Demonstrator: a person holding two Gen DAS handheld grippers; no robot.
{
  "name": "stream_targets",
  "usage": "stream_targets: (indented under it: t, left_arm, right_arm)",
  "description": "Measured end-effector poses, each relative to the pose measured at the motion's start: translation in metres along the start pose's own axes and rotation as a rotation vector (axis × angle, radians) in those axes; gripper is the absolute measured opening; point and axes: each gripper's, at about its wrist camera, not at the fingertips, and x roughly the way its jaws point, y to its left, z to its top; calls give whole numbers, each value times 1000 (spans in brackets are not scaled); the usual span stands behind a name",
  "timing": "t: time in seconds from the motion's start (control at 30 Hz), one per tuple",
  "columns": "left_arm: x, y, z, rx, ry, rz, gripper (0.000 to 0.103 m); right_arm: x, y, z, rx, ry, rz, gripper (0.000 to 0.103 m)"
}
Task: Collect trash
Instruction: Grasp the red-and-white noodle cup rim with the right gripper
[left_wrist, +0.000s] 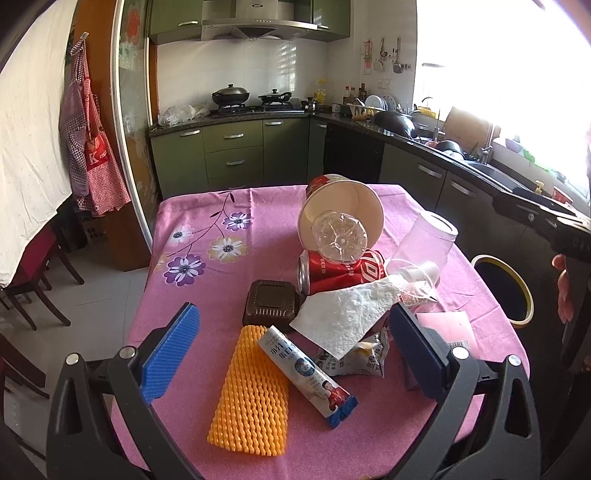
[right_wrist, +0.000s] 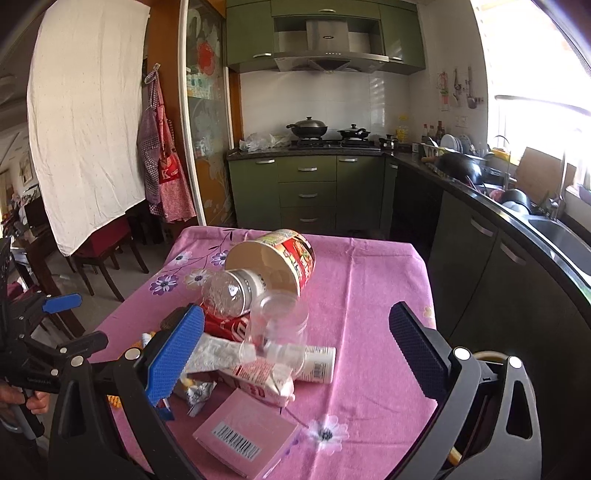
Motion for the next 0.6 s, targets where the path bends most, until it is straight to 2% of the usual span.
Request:
stream_targets:
  t: [0.07,0.23,0.3,0.4,0.6]
  left_arm:
    - [6,2,5,-6,1,7,97]
    - [18,5,19,-14,-1,23,97]
    - [23,6,23,-18,-1,24,97]
    - [30,7,30,-19,-3,20,97]
    - [38,6,35,-2,-3,12,97]
  right_arm:
    - [26,-7,23,-14,38,48,96]
    - [104,-16,66,-52,210,162,71]
    - [131,-12,73,-91,279,190,65]
    - [165,-4,73,-141,357,195,59]
    - [214,4,66,-211,425,133,57]
